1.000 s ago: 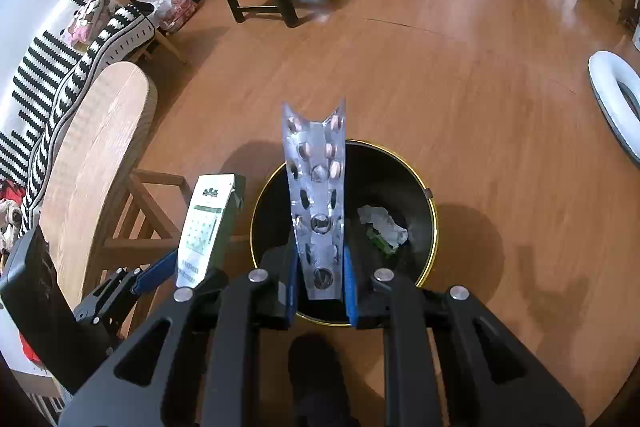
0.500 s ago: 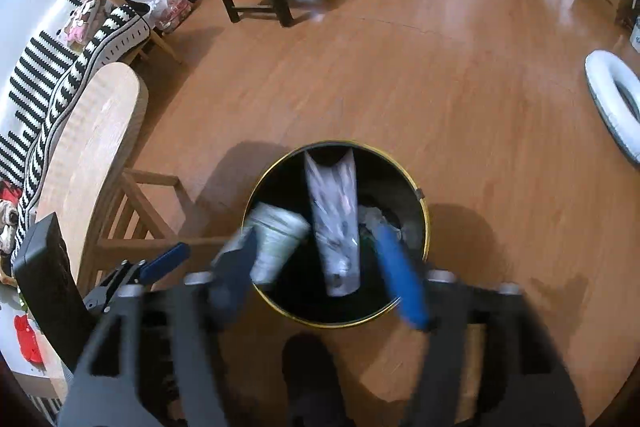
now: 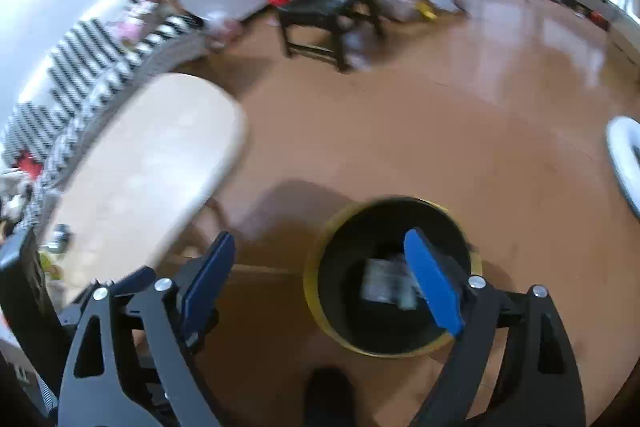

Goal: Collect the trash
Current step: 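Return both grippers over the table toward the plastic bag and snack bowl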

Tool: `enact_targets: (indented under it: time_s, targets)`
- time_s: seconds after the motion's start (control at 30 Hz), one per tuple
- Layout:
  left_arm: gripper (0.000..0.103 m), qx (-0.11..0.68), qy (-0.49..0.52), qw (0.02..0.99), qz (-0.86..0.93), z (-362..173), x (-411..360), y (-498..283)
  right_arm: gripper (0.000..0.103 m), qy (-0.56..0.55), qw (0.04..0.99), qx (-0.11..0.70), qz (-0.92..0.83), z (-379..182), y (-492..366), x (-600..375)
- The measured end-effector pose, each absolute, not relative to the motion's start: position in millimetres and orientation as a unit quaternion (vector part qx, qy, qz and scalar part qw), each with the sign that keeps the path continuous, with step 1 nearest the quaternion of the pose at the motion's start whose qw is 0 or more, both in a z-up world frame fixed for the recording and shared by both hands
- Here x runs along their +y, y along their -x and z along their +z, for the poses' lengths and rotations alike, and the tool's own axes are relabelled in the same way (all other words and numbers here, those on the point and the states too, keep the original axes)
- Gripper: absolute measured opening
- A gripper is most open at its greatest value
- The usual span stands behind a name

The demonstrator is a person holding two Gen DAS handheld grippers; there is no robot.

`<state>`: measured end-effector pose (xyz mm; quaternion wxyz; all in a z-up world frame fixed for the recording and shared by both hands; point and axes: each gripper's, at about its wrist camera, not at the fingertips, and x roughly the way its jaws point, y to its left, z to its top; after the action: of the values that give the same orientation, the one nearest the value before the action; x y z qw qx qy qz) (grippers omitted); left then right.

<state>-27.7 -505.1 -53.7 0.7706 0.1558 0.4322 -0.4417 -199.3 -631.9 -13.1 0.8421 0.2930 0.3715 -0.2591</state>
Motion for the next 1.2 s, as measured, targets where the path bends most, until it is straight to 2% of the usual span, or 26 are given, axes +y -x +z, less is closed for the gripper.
enact_targets:
  time_s: [0.3,0.7,0.87,1.2]
  targets:
    - [0.096,0.418,-0.1,0.845,-0.317,-2.5,-321.1,-29.3,0.086,-0.232,0.888,0.383,-0.101,27.8,86.2,-497.1]
    - [0.096,0.42,0.014,0.897,-0.14,2.0,-58.0,-73.5,0.086,-0.13,0.897,0.414,0.082,43.6,-25.1,-281.2]
    - [0.096,0.427,0.033,0.897,-0.106,-2.2,-7.4,-92.9,0.086,-0.113,0.889,0.431,0.106,32.0,-51.8,-235.4]
    - [0.096,0.431,0.024,0.897,-0.096,-17.5,13.6,-103.9,0.086,-0.085,0.878,0.458,0.114,3.6,-84.1,-204.4]
